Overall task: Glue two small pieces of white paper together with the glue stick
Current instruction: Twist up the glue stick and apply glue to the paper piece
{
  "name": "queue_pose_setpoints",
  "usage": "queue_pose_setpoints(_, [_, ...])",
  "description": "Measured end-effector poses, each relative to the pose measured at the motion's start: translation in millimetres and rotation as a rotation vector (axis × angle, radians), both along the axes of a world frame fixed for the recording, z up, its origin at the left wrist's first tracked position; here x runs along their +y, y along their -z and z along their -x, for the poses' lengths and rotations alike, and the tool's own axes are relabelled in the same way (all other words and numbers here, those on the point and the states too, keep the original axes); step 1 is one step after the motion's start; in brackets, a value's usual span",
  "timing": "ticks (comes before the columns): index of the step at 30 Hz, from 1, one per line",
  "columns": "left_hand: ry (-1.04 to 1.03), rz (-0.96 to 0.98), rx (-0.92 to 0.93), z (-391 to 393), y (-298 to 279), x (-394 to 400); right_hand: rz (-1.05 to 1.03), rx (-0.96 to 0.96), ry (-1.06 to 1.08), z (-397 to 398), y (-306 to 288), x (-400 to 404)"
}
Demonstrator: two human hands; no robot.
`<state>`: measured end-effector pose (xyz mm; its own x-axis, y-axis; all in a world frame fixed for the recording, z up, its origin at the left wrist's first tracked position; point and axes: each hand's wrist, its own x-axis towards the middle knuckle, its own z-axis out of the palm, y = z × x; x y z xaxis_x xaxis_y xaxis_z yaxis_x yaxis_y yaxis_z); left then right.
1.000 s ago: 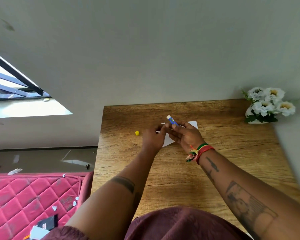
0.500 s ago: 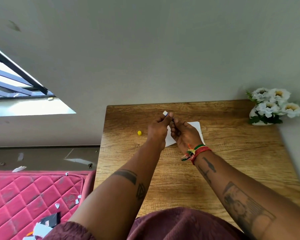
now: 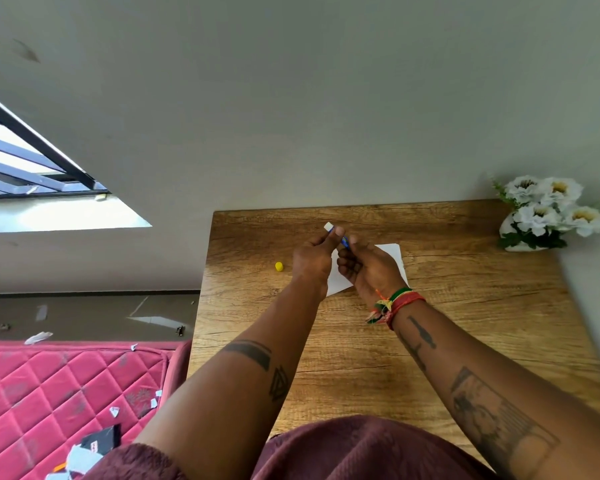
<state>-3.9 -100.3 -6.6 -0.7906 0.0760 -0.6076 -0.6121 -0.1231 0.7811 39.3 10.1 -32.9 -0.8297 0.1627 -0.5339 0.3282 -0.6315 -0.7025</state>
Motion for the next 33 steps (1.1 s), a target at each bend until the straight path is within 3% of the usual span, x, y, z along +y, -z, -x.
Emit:
queue_pose_setpoints(5, [0.019,0.005,-0.006,1.1,-0.8,1.2,-0.006,0.006,-0.004,0.4,0.1,-0.3])
queue_pose_setpoints(10, [0.055,-0.007,-0.023,-1.0,-1.3,1.8,-0.205,-0.088,-0.066,5.0,-0.9,-2.2])
queue_pose_setpoints(14, [0.07,0.008,-0.021,-0.5,-3.2,4.0,-0.193,-0.2,-0.081,6.0,-5.0,-1.3])
queue_pose_setpoints(21, [0.027,-0.026,-0.016,1.6,-3.2,4.1,-0.173,0.008,-0.042,2.9,0.5,1.7])
queue_pose_setpoints(26, [0.041,-0.024,-0.016,2.1,-3.1,9.4,-0.358,-0.096,-0.096,5.9,-0.4,0.9])
queue_pose_setpoints(29, [0.046,0.006,-0.006,2.0,-3.0,9.5,-0.259,-0.144,-0.1,8.6,-0.9,1.9])
queue_pose_setpoints(33, [0.03,0.028,-0.004,2.4,-1.7,4.3,-0.255,-0.028,-0.136,4.0,2.0,2.7])
